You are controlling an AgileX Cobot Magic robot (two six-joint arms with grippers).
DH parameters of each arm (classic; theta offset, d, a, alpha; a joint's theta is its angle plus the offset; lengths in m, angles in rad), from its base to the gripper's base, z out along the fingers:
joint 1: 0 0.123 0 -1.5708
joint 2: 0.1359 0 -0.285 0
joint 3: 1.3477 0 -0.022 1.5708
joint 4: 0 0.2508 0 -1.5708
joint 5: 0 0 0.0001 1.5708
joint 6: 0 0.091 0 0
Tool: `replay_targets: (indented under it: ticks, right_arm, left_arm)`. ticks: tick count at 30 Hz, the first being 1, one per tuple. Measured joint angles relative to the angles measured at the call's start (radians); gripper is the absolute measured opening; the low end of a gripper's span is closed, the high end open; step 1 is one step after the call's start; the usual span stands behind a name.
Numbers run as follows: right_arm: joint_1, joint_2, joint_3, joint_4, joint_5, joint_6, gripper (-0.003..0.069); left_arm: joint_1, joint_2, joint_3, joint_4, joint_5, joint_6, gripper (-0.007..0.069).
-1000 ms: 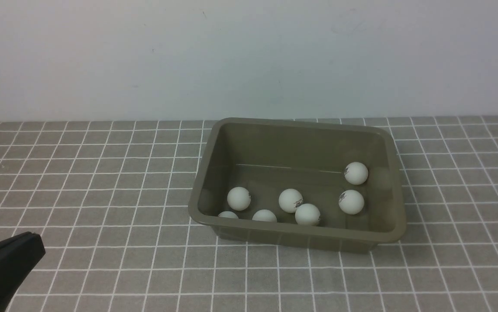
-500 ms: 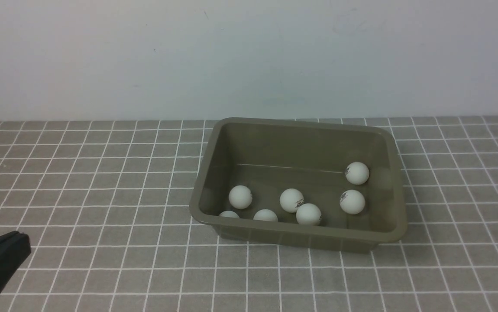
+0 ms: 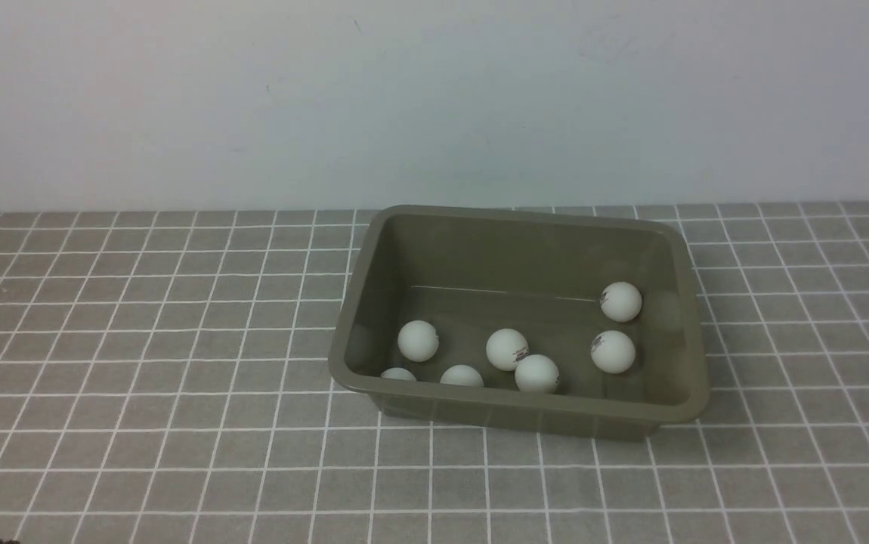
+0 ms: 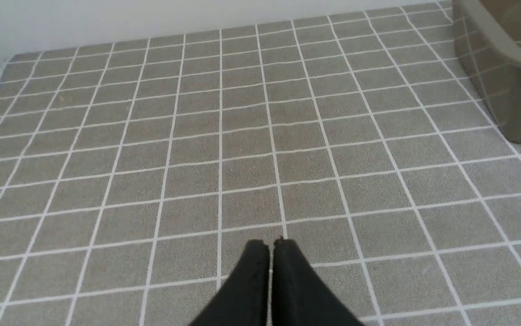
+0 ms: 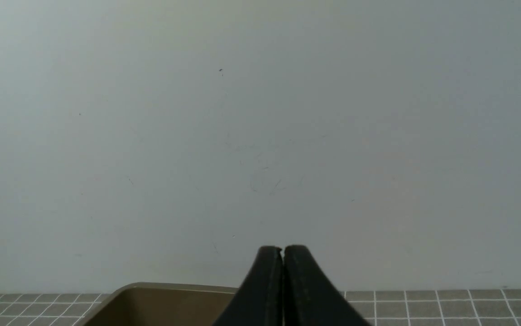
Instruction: Put the table tennis balls into the box on the grey coffee tablecloth.
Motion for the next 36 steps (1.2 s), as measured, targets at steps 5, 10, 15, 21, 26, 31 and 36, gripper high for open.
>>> replay_targets:
  ticks: [5,10,15,21,26,31,36]
  right_arm:
    - [0.0,0.0,0.0,0.0,0.001,0.0,-0.0007]
    - [0.0,0.003,0.0,0.0,0.0,0.0,-0.0007]
    - [0.0,0.005,0.0,0.001,0.0,0.0,-0.0007]
    - [0.0,0.005,0.0,0.001,0.0,0.0,-0.0007]
    - [0.0,0.005,0.007,0.003,-0.004,-0.001,-0.0007]
    - [0.0,0.005,0.041,0.089,-0.074,-0.097,-0.0007]
    - [0.0,0.008,0.13,0.216,-0.272,-0.266,-0.0007]
  left_arm:
    - [0.0,0.0,0.0,0.0,0.0,0.0,-0.0005]
    - [0.002,0.0,0.0,0.0,0.0,0.0,-0.0005]
    - [0.003,0.0,0.0,0.0,0.0,0.0,-0.0005]
    - [0.003,0.0,0.0,0.0,0.0,0.0,-0.0005]
    - [0.003,0.0,0.0,0.0,0.0,0.0,-0.0005]
    - [0.003,0.0,0.0,0.0,0.0,0.0,-0.0005]
    - [0.003,0.0,0.0,0.0,0.0,0.0,-0.0005]
